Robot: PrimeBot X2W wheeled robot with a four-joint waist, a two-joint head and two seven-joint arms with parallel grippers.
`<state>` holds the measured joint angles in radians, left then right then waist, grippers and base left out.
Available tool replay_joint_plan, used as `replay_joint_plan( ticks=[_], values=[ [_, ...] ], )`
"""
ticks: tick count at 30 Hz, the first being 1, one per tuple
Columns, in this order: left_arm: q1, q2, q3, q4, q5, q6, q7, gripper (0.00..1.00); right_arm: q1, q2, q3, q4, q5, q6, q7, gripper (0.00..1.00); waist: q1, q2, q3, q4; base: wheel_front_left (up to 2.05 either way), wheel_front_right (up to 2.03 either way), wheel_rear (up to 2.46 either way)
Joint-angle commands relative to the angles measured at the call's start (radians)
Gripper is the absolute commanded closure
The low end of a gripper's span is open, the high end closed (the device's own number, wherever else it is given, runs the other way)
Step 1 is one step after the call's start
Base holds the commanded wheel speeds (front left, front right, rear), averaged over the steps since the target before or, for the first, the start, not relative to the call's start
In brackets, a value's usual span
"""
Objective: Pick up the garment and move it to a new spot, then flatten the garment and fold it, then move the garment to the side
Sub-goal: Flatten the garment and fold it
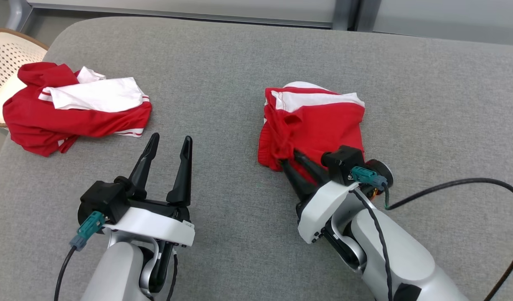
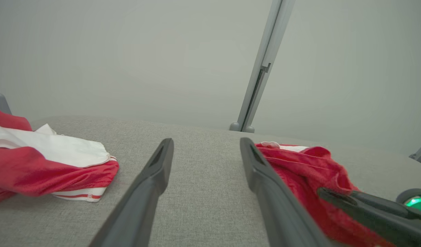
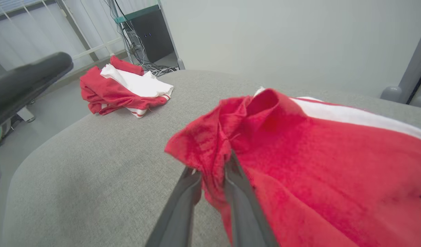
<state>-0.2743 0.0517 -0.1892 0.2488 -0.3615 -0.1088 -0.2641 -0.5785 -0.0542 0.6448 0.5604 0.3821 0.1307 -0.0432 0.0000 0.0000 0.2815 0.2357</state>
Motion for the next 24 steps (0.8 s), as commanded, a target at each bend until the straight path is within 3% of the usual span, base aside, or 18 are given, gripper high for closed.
replay_joint_plan(
  ticks=[1, 7, 12, 16, 17, 19, 21, 24],
  values=[
    [-0.008, 0.002, 0.003, -0.002, -0.004, 0.004, 0.0, 0.0, -0.016, 0.001, 0.002, 0.0, 0.004, 0.0, -0.017, 0.0, 0.0, 0.0, 0.0, -0.003, 0.0, 0.0, 0.0],
    [-0.015, 0.002, 0.016, -0.011, 0.007, 0.006, 0.0, 0.0, -0.039, 0.002, 0.005, -0.016, 0.005, 0.0, -0.136, 0.0, 0.0, 0.0, 0.005, -0.027, 0.0, 0.0, 0.0],
    [-0.015, 0.01, 0.035, -0.016, 0.02, 0.009, 0.0, 0.0, -0.006, -0.014, -0.048, -0.073, -0.003, 0.0, -0.186, 0.0, 0.0, 0.0, 0.003, -0.057, 0.0, 0.0, 0.0],
    [-0.012, 0.021, 0.056, -0.024, 0.032, 0.013, 0.0, 0.0, 0.058, -0.058, -0.163, -0.156, -0.033, 0.0, -0.206, 0.0, 0.0, 0.0, -0.001, -0.082, 0.0, 0.0, 0.0],
    [-0.003, 0.026, 0.068, -0.029, 0.037, 0.017, 0.0, 0.0, 0.107, -0.077, -0.239, -0.198, -0.052, 0.0, -0.205, 0.0, 0.0, 0.0, -0.006, -0.095, 0.0, 0.0, 0.0],
    [0.004, 0.029, 0.074, -0.031, 0.038, 0.018, 0.0, 0.0, 0.131, -0.084, -0.279, -0.221, -0.065, 0.0, -0.206, 0.0, 0.0, 0.0, -0.009, -0.103, 0.0, 0.0, 0.0],
    [0.02, 0.039, 0.093, -0.036, 0.039, 0.024, 0.0, 0.0, 0.207, -0.103, -0.398, -0.293, -0.101, 0.0, -0.187, 0.0, 0.0, 0.0, -0.016, -0.122, 0.0, 0.0, 0.0],
    [0.029, 0.05, 0.114, -0.039, 0.036, 0.031, 0.0, 0.0, 0.283, -0.11, -0.494, -0.368, -0.134, 0.0, -0.156, 0.0, 0.0, 0.0, -0.023, -0.139, 0.0, 0.0, 0.0]
  ],
)
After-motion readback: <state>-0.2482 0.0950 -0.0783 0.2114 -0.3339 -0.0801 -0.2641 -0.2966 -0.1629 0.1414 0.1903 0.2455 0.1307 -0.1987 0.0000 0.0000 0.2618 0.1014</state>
